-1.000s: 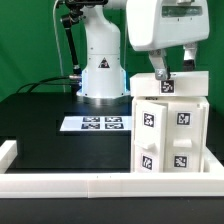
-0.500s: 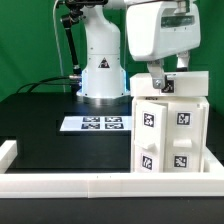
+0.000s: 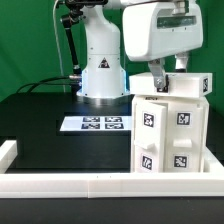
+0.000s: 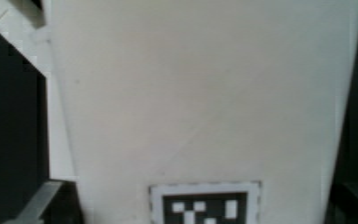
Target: Assemble cabinet
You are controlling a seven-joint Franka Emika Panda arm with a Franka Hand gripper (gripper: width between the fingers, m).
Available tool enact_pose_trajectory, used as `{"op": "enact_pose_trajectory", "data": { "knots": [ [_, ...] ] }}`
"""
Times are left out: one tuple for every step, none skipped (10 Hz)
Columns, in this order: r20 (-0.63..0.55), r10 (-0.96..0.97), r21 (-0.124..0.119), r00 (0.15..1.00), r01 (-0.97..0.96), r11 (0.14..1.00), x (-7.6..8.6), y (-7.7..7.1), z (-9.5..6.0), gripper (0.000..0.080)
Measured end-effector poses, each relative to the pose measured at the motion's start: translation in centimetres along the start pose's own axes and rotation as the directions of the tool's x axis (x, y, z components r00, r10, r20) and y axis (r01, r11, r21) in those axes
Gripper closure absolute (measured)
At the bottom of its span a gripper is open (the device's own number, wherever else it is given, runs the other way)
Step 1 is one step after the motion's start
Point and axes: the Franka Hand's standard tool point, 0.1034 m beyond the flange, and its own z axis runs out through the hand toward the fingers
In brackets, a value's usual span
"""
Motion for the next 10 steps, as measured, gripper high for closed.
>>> {"op": "enact_pose_trajectory", "data": {
  "knots": [
    [-0.001, 0.069, 0.001, 0.998, -0.069, 0.998, 0.01, -0.01, 0.00, 0.0240],
    [-0.001, 0.165, 0.001, 0.986, -0.165, 0.986, -0.02, 0.03, 0.00, 0.0240],
    [-0.001, 0.264, 0.000, 0.964, -0.264, 0.964, -0.15, 0.17, -0.03, 0.0240],
    [-0.001, 0.365, 0.000, 0.931, -0.365, 0.931, -0.25, 0.26, -0.03, 0.0240],
    [-0.003, 0.456, -0.001, 0.890, -0.456, 0.890, -0.25, 0.25, 0.00, 0.0239],
    [-0.010, 0.521, -0.004, 0.853, -0.521, 0.853, -0.23, 0.27, 0.06, 0.0239],
    [-0.019, 0.637, -0.005, 0.771, -0.637, 0.771, -0.08, 0.22, 0.09, 0.0239],
    [-0.029, 0.715, -0.005, 0.699, -0.715, 0.699, 0.18, 0.16, 0.10, 0.0239],
    [-0.037, 0.774, -0.001, 0.633, -0.774, 0.633, 0.25, 0.20, 0.11, 0.0239],
    [-0.045, 0.842, 0.003, 0.537, -0.843, 0.538, 0.25, 0.27, 0.15, 0.0239]
  ]
}}
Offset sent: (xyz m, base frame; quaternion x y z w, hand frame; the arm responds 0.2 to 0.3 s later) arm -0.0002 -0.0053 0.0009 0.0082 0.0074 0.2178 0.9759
